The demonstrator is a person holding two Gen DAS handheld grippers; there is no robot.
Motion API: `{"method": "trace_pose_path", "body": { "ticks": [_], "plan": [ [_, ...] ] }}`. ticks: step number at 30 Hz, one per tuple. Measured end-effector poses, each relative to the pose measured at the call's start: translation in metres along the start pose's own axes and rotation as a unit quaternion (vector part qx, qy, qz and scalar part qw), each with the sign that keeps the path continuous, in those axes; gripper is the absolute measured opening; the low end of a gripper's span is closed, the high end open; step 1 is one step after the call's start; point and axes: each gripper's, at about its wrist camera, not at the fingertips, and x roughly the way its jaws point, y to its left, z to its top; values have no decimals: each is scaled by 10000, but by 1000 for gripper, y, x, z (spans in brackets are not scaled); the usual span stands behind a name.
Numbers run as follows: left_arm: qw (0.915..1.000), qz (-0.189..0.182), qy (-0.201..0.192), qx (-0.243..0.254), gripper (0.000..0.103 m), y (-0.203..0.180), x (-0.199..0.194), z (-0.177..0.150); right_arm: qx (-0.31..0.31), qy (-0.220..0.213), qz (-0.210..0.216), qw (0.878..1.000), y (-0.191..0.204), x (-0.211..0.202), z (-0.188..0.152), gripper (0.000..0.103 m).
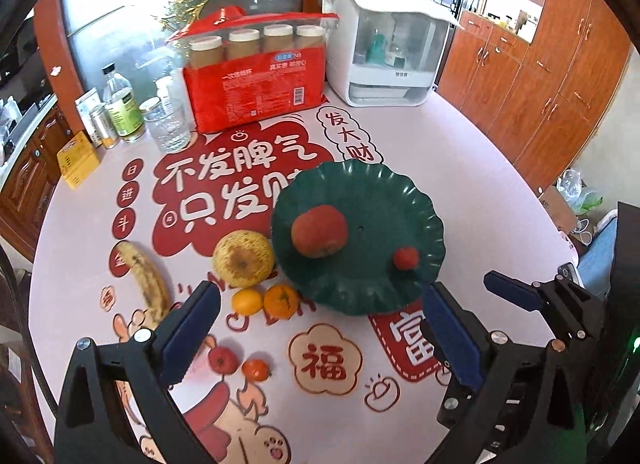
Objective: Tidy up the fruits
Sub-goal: 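Move both tools back toward the remaining fruit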
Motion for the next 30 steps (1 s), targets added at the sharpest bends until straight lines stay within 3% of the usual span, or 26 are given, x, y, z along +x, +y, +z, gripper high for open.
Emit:
{"method": "trace_pose_path", "body": {
  "ticks": [9, 17, 30],
  "plan": [
    [9995, 99, -263, -121, 101, 31, -44, -22, -54, -176, 219, 9996, 30, -30, 0, 70],
    [9977, 458, -308, -395, 101, 82, -69, -51, -412, -406, 237, 9980, 65, -47, -2, 68],
    [9937, 865, -34, -706, 101, 138, -55, -76, -848, -401, 468, 9945, 112, -31, 5, 68]
  ]
}}
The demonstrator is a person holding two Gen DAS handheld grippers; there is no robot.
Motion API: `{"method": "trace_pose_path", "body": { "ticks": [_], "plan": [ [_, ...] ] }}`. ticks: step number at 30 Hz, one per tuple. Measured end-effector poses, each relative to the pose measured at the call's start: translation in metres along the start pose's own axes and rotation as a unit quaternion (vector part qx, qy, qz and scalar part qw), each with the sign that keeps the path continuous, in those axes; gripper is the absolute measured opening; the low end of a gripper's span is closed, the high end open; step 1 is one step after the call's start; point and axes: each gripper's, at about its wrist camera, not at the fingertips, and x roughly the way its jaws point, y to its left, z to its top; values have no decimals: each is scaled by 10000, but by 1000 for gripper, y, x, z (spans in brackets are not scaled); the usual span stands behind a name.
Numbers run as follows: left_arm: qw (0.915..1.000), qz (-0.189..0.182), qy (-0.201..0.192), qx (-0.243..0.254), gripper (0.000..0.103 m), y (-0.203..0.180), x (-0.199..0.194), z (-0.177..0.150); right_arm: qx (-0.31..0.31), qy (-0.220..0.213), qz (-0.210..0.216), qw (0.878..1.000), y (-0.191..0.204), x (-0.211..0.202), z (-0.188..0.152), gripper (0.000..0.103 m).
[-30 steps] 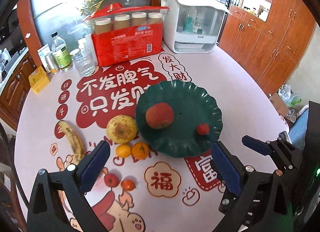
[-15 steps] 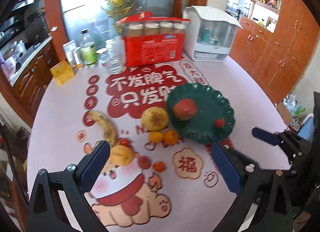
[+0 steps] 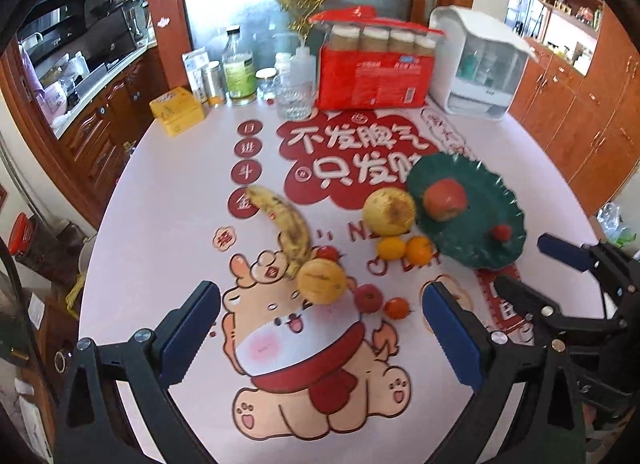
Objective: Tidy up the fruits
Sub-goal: 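Move both tools back toward the remaining fruit, then grasp the yellow striped melon with the left tool while the right tool grasps the red tomato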
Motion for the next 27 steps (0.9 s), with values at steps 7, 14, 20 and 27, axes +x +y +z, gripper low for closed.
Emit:
{"method": "trace_pose_path", "body": {
  "ticks": [7, 14, 20, 27],
  "plan": [
    [9979, -105, 589, -262, 101, 20, 42, -11, -63, 157, 345, 9993, 9, 20, 2, 68],
    [9937, -225, 982, -498, 100, 28, 80, -20, -355, 291, 427, 9980, 19, 51, -13, 68],
    [9929, -179, 1104, -399, 94, 25, 104, -23, -613, 733, 497, 9942, 29, 94, -32, 55],
    [9908, -205, 1269, -427, 91, 23, 128, -19, -686, 972, 705, 9904, 35, 127, -36, 46]
  ]
}}
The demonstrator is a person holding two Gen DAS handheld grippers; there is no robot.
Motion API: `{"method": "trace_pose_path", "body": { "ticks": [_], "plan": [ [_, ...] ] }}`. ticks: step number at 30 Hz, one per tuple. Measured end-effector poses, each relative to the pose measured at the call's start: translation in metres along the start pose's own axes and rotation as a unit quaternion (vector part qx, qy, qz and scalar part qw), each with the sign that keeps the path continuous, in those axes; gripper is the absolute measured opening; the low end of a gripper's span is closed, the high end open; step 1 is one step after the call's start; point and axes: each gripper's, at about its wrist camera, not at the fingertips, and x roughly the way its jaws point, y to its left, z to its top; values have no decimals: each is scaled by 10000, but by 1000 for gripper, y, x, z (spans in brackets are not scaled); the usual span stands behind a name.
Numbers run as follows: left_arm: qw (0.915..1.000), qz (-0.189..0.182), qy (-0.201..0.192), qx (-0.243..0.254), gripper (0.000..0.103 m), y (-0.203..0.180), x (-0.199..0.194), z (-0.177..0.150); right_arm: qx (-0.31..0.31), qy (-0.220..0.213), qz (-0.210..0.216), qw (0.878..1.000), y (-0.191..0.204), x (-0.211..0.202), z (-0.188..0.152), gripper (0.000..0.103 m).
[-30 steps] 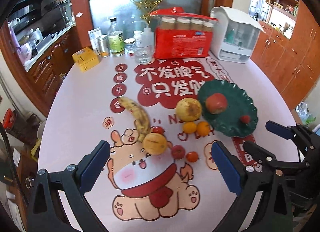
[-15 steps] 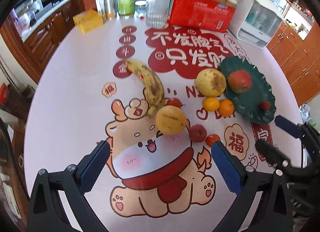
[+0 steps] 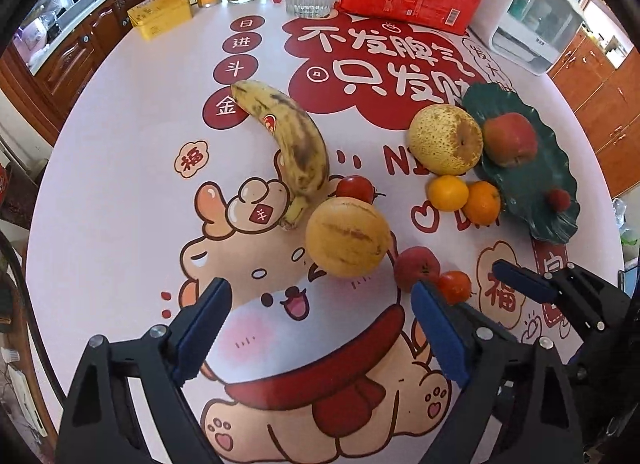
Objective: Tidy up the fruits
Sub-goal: 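Grasp the yellow striped melon with the left tool while the right tool grasps the red tomato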
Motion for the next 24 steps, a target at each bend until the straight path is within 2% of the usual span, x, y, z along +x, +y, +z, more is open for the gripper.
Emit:
{"method": "trace_pose_path", "body": {
  "ticks": [11, 14, 18, 24],
  "plan": [
    [9996, -124, 116, -209, 88, 0, 25, 20, -184, 197, 127, 9996, 5, 27, 2, 46],
    [9990, -240, 204, -319, 81, 1, 33, 24, -225, 182, 92, 9995, 6, 31, 2, 40],
    [9978, -389, 302, -444, 66, 2, 43, 26, -326, 149, 53, 9993, 8, 31, 4, 29],
    [9956, -693, 319, -544, 53, -1, 48, 28, -382, 122, 31, 9992, 8, 32, 3, 29]
  ]
}}
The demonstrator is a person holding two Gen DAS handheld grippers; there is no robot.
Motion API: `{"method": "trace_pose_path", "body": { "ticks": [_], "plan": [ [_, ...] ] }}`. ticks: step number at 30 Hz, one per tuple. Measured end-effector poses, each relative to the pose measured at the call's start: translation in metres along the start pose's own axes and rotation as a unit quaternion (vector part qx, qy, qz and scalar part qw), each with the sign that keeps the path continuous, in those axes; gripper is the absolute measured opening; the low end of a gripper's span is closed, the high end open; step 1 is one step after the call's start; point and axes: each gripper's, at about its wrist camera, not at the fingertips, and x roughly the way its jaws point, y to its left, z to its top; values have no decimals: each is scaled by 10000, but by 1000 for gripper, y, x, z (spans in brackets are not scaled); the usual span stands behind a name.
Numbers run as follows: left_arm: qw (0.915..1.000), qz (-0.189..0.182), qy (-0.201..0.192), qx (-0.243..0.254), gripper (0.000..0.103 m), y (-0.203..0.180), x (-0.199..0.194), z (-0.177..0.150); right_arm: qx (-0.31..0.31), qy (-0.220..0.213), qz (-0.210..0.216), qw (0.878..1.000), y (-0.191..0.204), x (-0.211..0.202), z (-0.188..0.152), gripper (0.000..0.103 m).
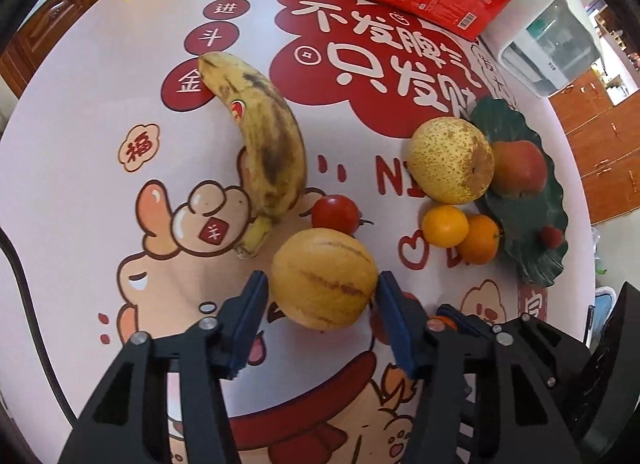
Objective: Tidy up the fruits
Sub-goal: 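Grasp the yellow striped melon with the left tool while the right tool grasps the red tomato, then carry the melon with the left tool while the right tool carries the tomato to the plate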
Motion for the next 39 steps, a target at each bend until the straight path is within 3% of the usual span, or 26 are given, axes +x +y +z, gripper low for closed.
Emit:
{"method": "trace_pose_path", "body": {
  "ticks": [19, 32, 39],
  "plan": [
    [9992, 307, -79, 247, 50, -9, -4, -10, 43, -49, 91, 9999, -1, -10, -3, 28],
    [9952, 632, -238, 705, 50, -24, -56, -39, 100, -214, 128, 9996, 0, -39, -7, 28],
    [9929, 618, -377, 940, 50, -42, -85, -53, 198, -363, 191, 9990, 3, -63, -14, 28]
  ]
}}
